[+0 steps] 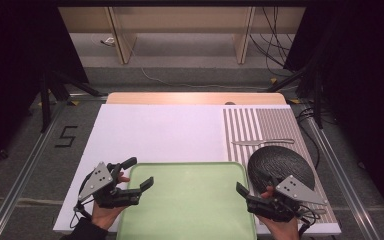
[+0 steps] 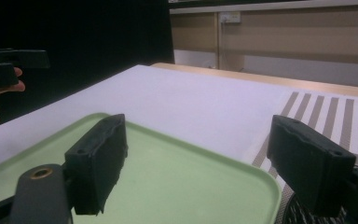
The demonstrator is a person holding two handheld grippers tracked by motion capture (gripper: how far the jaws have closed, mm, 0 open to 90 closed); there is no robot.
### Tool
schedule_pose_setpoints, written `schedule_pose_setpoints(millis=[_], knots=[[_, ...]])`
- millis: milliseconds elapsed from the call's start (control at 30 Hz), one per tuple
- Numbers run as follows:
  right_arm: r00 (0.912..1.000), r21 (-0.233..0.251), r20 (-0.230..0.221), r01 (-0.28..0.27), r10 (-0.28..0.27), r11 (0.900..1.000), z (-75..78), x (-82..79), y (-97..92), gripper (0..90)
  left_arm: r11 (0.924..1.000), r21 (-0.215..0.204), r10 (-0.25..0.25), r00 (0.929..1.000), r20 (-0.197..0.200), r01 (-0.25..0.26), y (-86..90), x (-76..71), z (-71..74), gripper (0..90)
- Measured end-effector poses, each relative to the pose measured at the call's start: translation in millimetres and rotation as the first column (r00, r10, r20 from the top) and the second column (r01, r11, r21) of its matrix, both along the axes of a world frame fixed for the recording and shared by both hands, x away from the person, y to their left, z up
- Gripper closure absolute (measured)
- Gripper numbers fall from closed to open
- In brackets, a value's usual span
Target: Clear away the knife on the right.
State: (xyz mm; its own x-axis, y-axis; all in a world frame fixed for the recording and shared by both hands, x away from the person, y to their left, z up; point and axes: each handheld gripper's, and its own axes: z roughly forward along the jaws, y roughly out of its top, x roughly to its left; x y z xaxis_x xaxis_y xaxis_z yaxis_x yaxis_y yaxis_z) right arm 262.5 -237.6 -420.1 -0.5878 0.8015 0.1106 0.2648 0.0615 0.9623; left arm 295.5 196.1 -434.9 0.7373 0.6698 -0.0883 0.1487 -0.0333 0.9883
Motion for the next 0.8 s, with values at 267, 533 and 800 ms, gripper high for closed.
schedule_pose_setpoints(millis=[267,533,800], knots=[[0.9993,-0.014,0.028,0.025,-0.024,0.9996,5.6,1.9,-6.9,20.8,1.0,-0.006,-0.002,1.0,0.002,0.002,0.3,-0.4,0.3,16.1],[0.9972,-0.046,0.048,0.06,-0.058,0.9971,11.0,6.1,-17.4,21.3,1.0,-0.004,-0.004,1.0,0.002,0.004,-0.1,-0.4,0.3,16.1],[0.9908,-0.085,0.057,0.127,-0.123,0.9882,18.5,17.5,-36.0,21.8,1.0,-0.008,0.003,1.0,0.007,-0.003,0.4,-0.4,0.5,16.2]])
